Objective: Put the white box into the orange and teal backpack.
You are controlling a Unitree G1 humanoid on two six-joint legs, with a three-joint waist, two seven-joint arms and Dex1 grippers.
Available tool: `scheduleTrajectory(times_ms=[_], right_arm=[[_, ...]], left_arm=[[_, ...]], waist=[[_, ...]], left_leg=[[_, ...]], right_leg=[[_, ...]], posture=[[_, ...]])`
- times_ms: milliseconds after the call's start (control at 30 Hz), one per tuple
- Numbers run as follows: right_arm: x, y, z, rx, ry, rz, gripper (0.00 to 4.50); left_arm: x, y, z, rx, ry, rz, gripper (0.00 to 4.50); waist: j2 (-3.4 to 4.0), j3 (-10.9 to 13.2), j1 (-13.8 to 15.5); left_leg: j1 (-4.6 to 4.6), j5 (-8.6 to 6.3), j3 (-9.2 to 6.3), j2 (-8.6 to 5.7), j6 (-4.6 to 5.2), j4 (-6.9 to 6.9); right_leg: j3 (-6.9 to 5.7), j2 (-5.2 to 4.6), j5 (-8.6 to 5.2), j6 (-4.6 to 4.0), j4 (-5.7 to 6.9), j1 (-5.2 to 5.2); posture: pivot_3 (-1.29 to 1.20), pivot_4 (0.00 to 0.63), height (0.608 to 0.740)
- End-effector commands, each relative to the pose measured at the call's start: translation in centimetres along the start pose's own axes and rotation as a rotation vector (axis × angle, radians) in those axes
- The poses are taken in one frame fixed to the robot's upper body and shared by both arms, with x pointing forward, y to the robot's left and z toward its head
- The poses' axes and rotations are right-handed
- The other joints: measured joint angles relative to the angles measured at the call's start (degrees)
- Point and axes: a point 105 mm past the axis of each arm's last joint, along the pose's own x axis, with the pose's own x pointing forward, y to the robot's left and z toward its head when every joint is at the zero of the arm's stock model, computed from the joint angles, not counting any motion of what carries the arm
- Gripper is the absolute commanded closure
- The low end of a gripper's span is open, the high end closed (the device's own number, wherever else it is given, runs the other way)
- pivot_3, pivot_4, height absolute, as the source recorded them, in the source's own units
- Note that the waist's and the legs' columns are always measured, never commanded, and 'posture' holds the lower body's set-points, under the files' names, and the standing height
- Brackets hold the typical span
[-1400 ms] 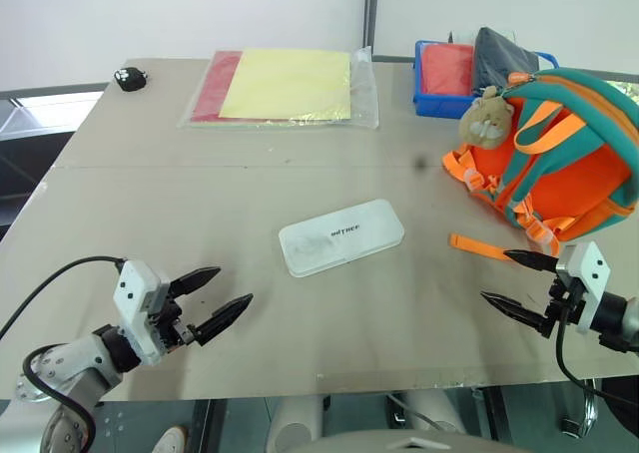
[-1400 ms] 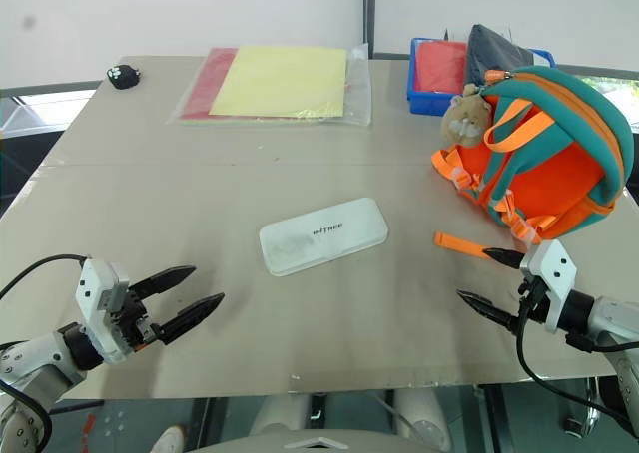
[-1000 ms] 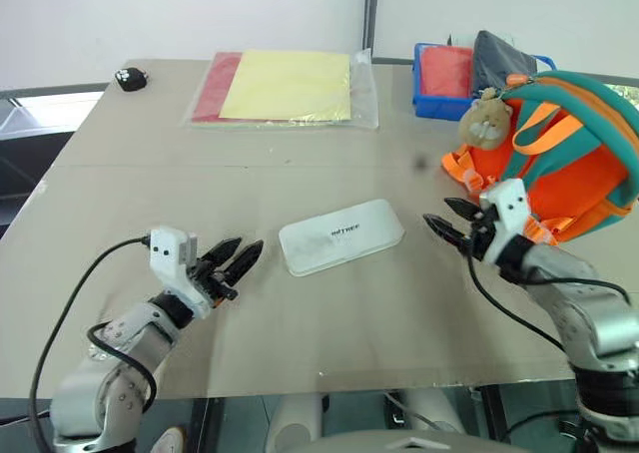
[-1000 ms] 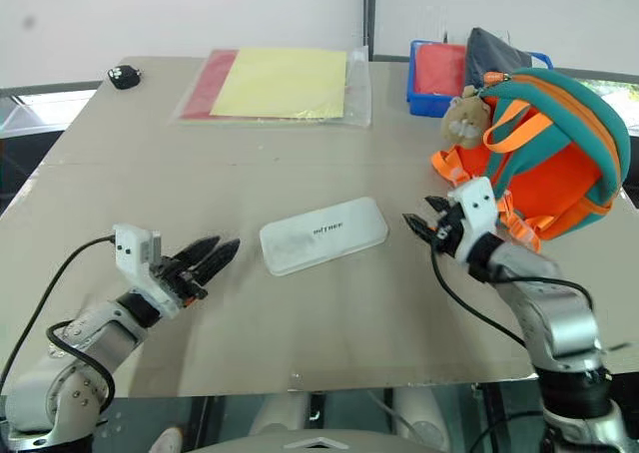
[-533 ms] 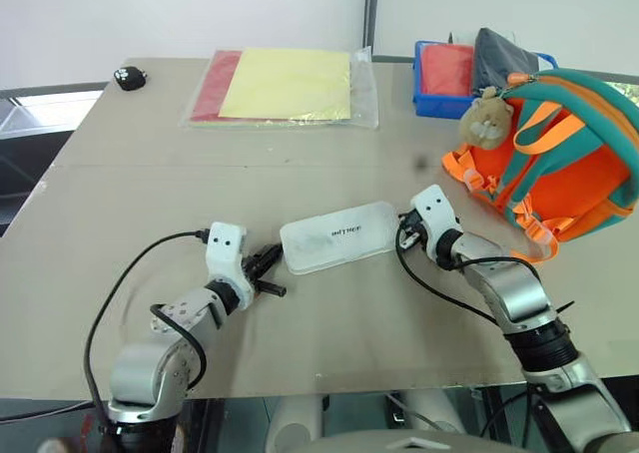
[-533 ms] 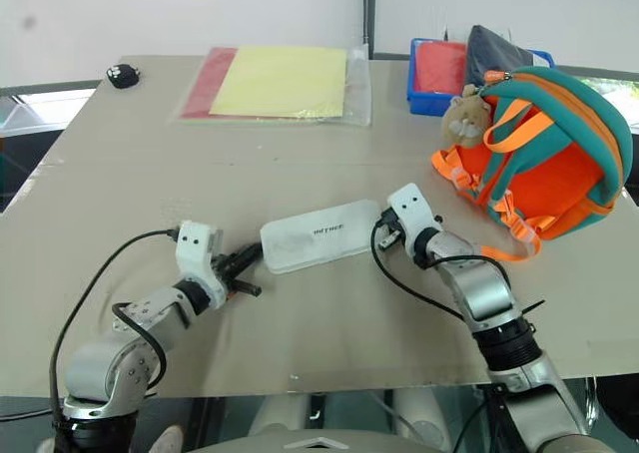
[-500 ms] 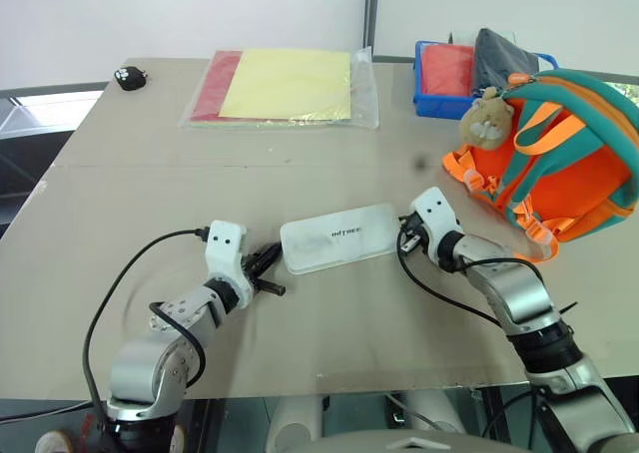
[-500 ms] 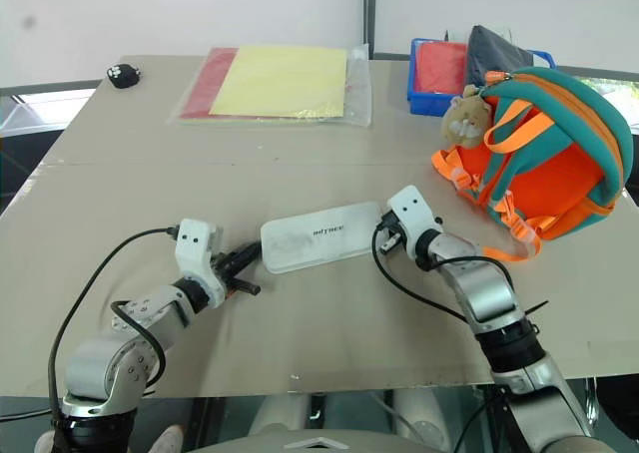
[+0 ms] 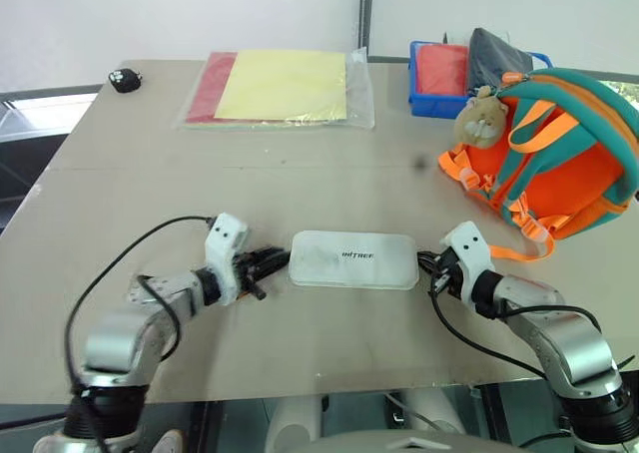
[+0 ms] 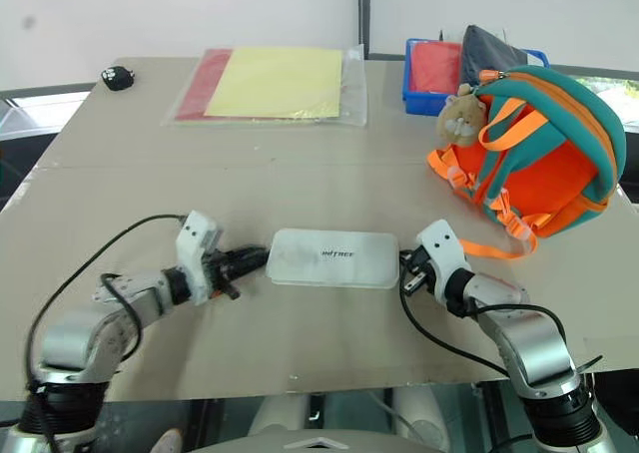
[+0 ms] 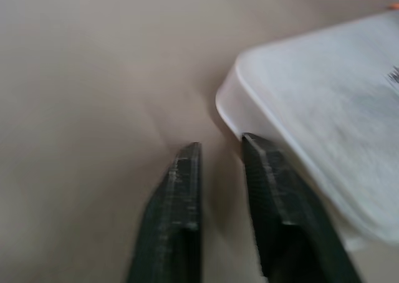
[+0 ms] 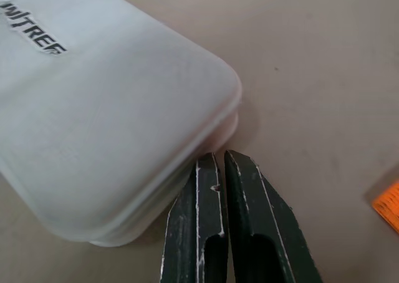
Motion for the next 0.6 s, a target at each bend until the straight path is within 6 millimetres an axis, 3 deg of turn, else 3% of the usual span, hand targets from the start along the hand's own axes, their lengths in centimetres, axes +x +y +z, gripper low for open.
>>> scheduleTrajectory(times_ms=[33,133,200,333,600], right_arm=[[-0.8,-0.7,1.3,-0.054,-0.044,-0.02,4.5],[-0.8,-1.0,1.0,-0.074,-0.032,-0.015,4.5],[-0.4,-1.3,1.4,-0.095,-0.038,-0.014,4.5],[0.8,-0.9,1.6,-0.147,-0.032,0.026,4.5],[4.4,2.4,2.6,-0.145,-0.078,0.179,4.5]], left_arm=[[-3.4,1.7,1.2,-0.096,0.002,0.012,1.43],[-4.7,0.5,1.2,-0.297,0.045,-0.126,0.09],[-4.4,-0.1,0.7,-0.412,0.116,-0.176,0.04],[-1.5,-1.2,1.1,-0.505,0.124,-0.241,0.04],[2.5,-3.3,0.8,-0.54,0.136,-0.336,0.04]], waist=[[0.08,0.0,0.2],[0.08,0.1,0.4],[0.06,0.1,0.5],[0.07,0.1,0.6],[-0.09,0.0,-0.1]], left_leg=[[0.01,0.0,-0.02,0.0,0.0,-0.03],[0.0,0.0,-0.01,-0.01,0.0,-0.02],[0.0,0.0,0.0,-0.08,0.0,-0.01],[0.01,0.0,-0.02,-0.12,0.01,0.11],[0.05,0.01,-0.1,-0.11,0.01,0.07]], right_leg=[[-0.02,0.01,-0.01,0.0,0.0,-0.01],[-0.04,-0.02,-0.02,0.01,-0.03,-0.01],[-0.04,-0.1,-0.03,0.03,-0.06,0.01],[-0.04,-0.12,-0.01,0.04,-0.02,0.04],[0.01,0.01,0.14,0.23,0.09,0.08]], posture=[[0.0,0.15,0.74],[0.0,0.15,0.74],[0.0,0.15,0.74],[0.0,0.15,0.74],[0.0,0.15,0.74]])
